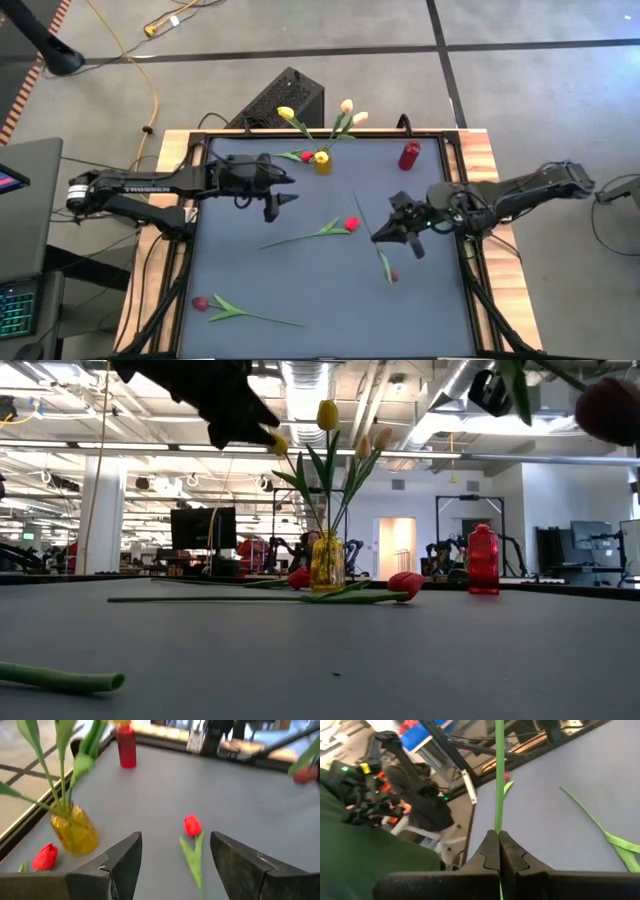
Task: Sort flowers into vase by color
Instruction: Put the right dark red flower into the red vase
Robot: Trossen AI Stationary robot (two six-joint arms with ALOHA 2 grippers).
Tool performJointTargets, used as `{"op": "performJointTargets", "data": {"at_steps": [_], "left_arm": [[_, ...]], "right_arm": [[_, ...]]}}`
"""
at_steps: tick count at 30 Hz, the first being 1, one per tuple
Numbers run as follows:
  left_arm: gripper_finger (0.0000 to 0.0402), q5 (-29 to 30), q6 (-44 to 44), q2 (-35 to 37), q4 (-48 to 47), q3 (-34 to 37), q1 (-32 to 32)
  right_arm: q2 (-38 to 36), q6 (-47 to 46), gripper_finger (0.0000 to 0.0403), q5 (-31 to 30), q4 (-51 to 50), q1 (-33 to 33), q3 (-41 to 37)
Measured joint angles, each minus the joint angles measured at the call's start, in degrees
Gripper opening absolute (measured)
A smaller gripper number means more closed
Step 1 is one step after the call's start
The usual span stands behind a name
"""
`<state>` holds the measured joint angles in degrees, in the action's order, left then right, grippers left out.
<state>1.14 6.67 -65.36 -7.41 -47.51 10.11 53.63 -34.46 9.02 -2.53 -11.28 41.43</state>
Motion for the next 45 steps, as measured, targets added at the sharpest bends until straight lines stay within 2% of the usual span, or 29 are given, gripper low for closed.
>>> {"op": "performJointTargets", "data": {"at_steps": [3, 7, 13, 18, 21, 27, 32, 38, 45], "left_arm": [[0.0224, 0.21, 1.56, -0.01, 3.37, 0.0, 0.0], [0.0224, 1.4, 3.11, -0.02, 7.35, 0.0, 0.0], [0.0224, 4.07, 3.28, -0.02, 8.4, 0.0, 0.0], [0.0224, 5.93, 3.28, -0.02, 8.46, 0.0, 0.0], [0.0224, 6.85, 3.75, -0.02, 8.76, 0.0, 0.0], [0.0224, 6.67, 3.92, -0.24, 9.99, 0.0, 0.0], [0.0224, 6.74, 3.92, -0.24, 10.0, 0.0, 0.0], [0.0224, 7.08, 3.92, -0.24, 9.96, 0.0, 0.0], [0.0224, 8.12, 3.92, -0.24, 9.93, 0.0, 0.0]], "right_arm": [[-1.6, -0.78, 0.0014, 2.76, 5.03, 0.82, -3.27], [-3.38, -5.72, 0.0014, 6.29, 18.74, 1.81, -10.07], [-4.68, -15.33, 0.0014, 5.34, 41.04, 2.98, -19.95], [-4.7, -16.83, 0.0015, 1.17, 51.83, 3.65, -22.92], [-4.72, -17.19, 0.0016, -0.38, 52.07, 4.69, -22.97], [-4.63, -20.26, 0.0017, -1.01, 42.28, 8.32, -23.02], [-4.74, -27.58, 0.0017, -3.11, 50.18, 13.73, -22.97], [-4.68, -40.24, 0.0017, -3.89, 49.85, 20.01, -22.95], [-4.81, -45.37, 0.0018, -8.9, 58.15, 24.09, -22.95]]}}
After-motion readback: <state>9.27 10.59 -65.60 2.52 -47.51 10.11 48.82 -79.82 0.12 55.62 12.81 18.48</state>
